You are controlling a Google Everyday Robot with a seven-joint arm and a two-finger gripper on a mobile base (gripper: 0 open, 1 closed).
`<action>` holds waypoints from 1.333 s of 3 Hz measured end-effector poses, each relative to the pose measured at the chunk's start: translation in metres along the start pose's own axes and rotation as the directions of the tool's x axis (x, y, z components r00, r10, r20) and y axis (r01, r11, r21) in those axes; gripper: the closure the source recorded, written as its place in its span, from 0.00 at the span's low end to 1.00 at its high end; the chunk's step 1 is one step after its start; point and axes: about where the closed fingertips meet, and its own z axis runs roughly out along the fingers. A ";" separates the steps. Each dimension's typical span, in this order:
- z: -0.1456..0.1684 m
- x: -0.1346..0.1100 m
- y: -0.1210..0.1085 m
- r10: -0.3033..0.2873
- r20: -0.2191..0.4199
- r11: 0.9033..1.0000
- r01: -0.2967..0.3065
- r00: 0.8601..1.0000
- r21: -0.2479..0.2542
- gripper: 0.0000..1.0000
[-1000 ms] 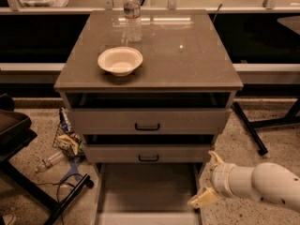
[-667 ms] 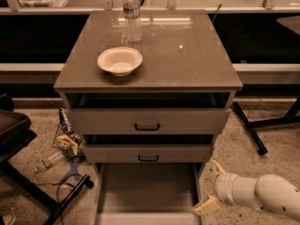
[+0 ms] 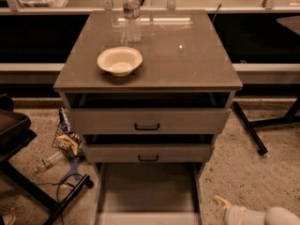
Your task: Close bottom drawer
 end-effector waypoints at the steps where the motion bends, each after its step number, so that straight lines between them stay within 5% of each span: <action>1: 0.000 0.040 0.024 0.052 -0.019 0.998 -0.052 0.998 -0.017 0.43; 3: 0.003 0.040 0.026 0.052 -0.017 0.998 -0.053 0.998 -0.024 0.90; 4: 0.019 0.048 0.030 0.073 0.001 0.996 -0.073 0.997 -0.057 1.00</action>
Offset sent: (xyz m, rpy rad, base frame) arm -0.0315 -0.0113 -0.0265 0.0084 0.0481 -0.0214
